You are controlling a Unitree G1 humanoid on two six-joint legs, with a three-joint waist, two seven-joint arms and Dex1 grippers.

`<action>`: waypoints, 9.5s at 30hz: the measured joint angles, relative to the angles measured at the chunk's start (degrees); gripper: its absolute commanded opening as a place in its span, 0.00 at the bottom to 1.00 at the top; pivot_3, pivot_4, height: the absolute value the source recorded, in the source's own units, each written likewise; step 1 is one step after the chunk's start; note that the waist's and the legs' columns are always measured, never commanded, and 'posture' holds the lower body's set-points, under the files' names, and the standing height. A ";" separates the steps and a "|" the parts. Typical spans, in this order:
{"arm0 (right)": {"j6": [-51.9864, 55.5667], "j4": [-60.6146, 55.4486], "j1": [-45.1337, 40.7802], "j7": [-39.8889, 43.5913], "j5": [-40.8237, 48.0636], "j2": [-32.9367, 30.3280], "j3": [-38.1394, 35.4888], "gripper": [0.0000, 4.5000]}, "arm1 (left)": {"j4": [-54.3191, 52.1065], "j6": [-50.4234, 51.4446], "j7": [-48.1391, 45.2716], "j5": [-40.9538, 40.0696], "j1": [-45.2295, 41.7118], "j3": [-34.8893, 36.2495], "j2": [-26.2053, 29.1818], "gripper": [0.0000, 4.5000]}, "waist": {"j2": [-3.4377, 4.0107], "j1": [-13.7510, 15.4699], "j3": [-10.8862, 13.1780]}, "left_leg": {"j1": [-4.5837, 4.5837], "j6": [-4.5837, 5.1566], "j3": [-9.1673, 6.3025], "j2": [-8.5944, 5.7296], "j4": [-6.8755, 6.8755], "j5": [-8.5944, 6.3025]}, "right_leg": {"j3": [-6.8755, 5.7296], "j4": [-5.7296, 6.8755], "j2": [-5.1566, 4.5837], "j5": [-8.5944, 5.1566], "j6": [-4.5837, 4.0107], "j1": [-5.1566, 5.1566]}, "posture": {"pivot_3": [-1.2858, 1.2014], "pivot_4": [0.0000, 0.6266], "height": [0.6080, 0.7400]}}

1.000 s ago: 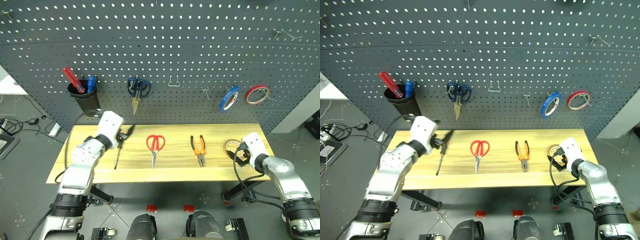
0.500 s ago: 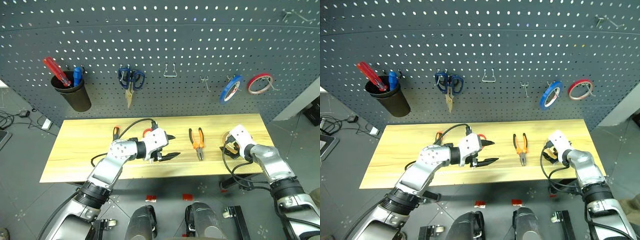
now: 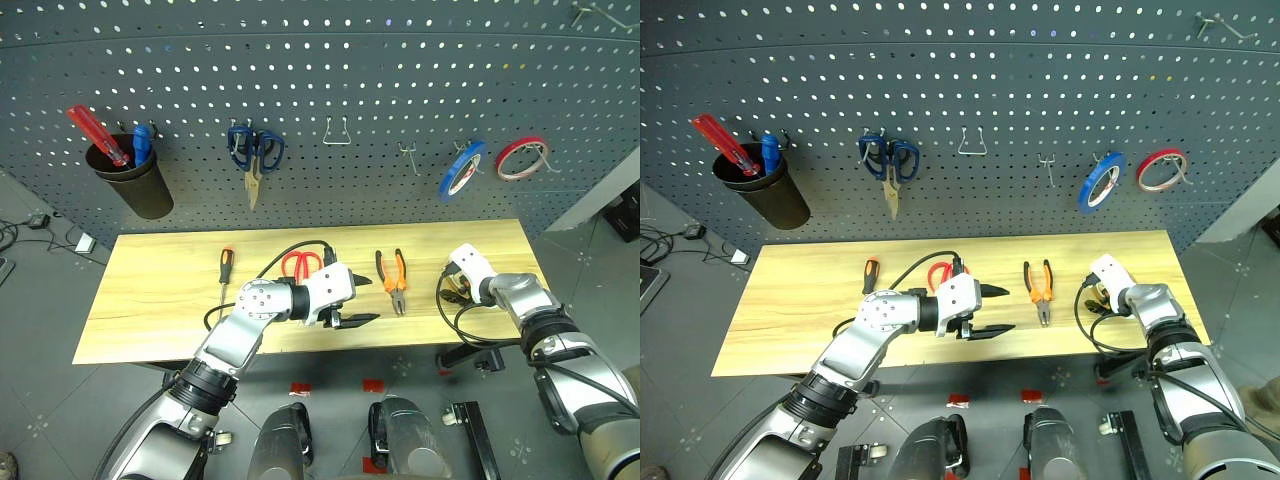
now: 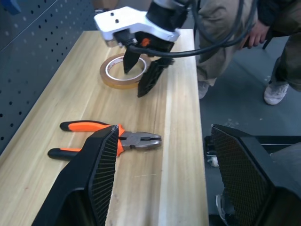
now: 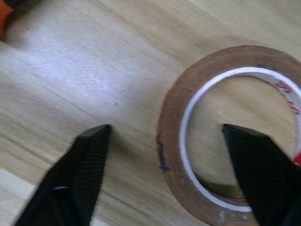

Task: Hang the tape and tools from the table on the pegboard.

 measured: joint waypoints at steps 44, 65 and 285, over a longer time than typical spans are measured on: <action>-35.77 -50.49 18.10 -26.11 -16.60 1.12 -0.29 0.10 | -8.14 5.38 17.86 -7.36 -1.48 15.33 -6.14 0.73 | -0.08 -0.09 0.21 | -0.72 -0.02 -0.03 -0.05 0.09 0.01 | -0.02 0.02 0.00 0.03 0.27 -0.69 | 0.43 0.39 1.00; -19.81 -57.22 25.57 -21.54 -9.80 7.18 -1.96 0.99 | -4.98 3.47 9.90 -6.10 1.04 12.61 1.81 0.73 | -0.05 -0.15 0.20 | -0.72 -0.03 -0.05 0.01 0.15 0.01 | -0.02 0.13 0.00 0.04 0.25 -0.70 | 0.43 0.42 1.00; 1.86 -87.87 23.96 -4.70 19.53 4.50 -0.36 1.00 | -35.95 12.28 51.28 17.80 20.94 17.75 -5.39 0.07 | -0.08 1.42 3.11 | -1.82 0.49 -0.10 0.04 0.69 0.01 | -0.09 0.11 -0.07 0.56 0.28 -1.60 | 0.44 0.48 1.00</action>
